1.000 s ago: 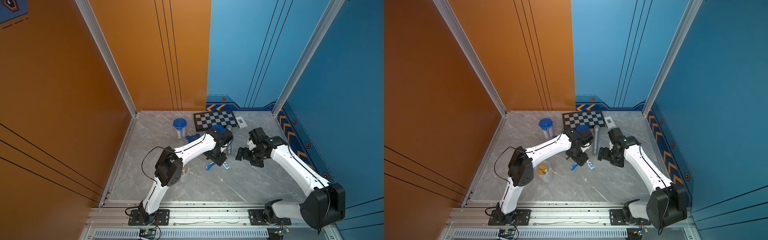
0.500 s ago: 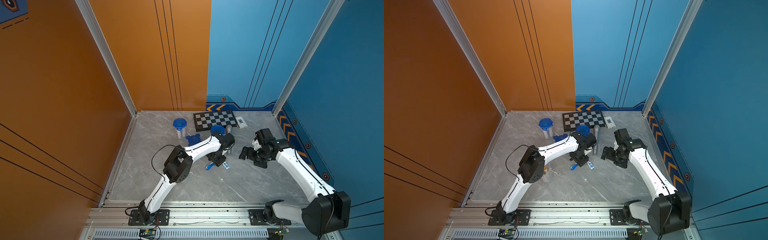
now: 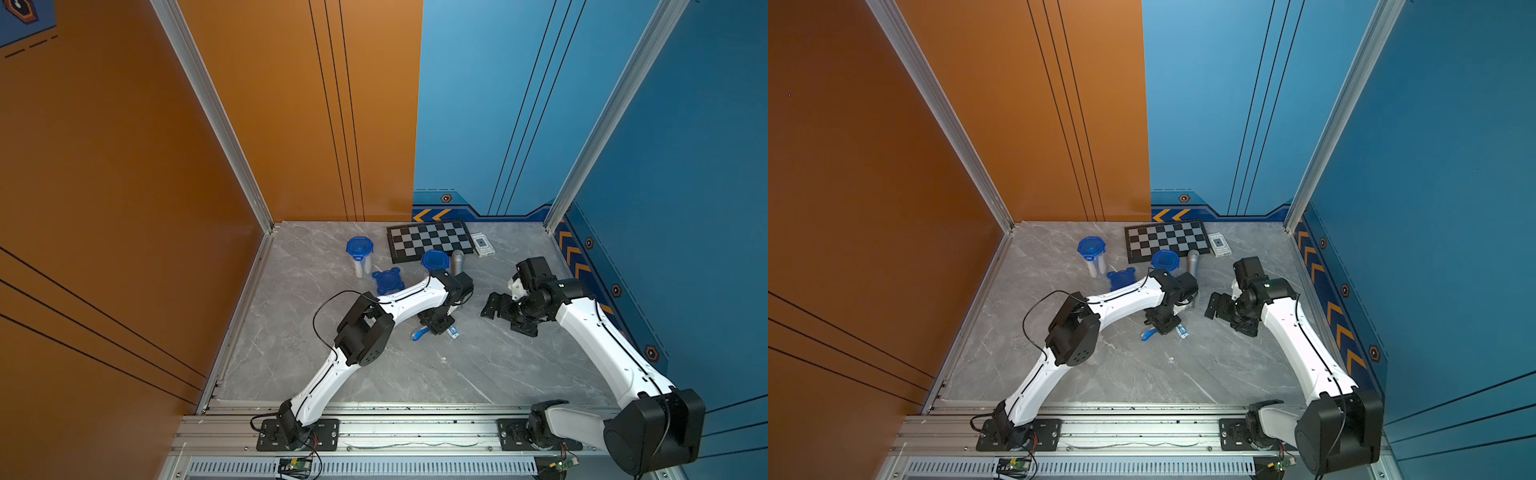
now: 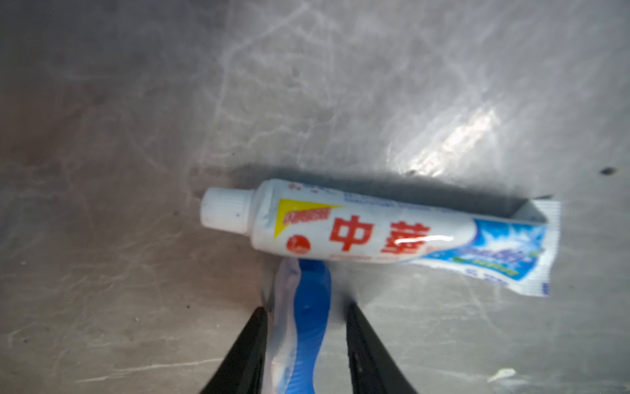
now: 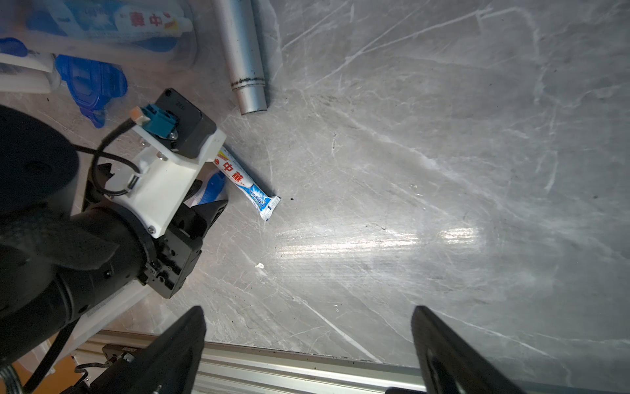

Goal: Pack away toiletry kits
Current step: Pick up the toiletry item from the center of the board.

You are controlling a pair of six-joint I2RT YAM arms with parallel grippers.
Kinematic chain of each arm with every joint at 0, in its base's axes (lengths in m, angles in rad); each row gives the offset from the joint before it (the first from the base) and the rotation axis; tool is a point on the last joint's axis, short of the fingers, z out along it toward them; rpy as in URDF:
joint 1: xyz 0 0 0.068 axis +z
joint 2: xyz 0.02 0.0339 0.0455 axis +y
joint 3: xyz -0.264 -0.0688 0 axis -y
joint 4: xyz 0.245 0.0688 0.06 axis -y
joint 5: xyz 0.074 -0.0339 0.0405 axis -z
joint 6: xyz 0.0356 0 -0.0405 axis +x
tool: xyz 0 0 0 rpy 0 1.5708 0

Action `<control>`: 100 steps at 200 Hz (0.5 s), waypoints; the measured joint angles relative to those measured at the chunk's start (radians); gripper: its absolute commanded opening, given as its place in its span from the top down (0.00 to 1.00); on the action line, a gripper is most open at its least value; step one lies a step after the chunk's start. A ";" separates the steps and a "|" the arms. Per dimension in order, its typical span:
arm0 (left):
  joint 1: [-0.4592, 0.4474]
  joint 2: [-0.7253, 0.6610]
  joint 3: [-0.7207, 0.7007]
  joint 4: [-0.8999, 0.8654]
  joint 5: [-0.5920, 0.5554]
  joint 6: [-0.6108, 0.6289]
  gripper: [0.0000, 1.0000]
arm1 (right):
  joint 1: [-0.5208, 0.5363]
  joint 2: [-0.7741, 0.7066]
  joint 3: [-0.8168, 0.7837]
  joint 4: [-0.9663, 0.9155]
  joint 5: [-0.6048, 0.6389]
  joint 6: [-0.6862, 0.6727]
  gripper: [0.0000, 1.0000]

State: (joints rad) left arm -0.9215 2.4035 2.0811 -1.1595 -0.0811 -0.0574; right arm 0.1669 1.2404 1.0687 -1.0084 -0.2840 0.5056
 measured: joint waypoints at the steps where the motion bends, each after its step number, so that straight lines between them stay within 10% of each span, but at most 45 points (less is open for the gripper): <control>1: 0.000 0.000 0.000 0.000 0.000 0.000 0.65 | 0.000 0.000 0.000 -0.001 0.000 0.000 0.04; 100: -0.023 -0.049 -0.074 0.011 -0.010 0.013 0.86 | -0.005 -0.009 0.019 -0.013 0.001 -0.024 0.04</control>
State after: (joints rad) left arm -0.9447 2.3547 2.0075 -1.1484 -0.0906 -0.0448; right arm 0.1623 1.2316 1.0874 -1.0214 -0.2829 0.4820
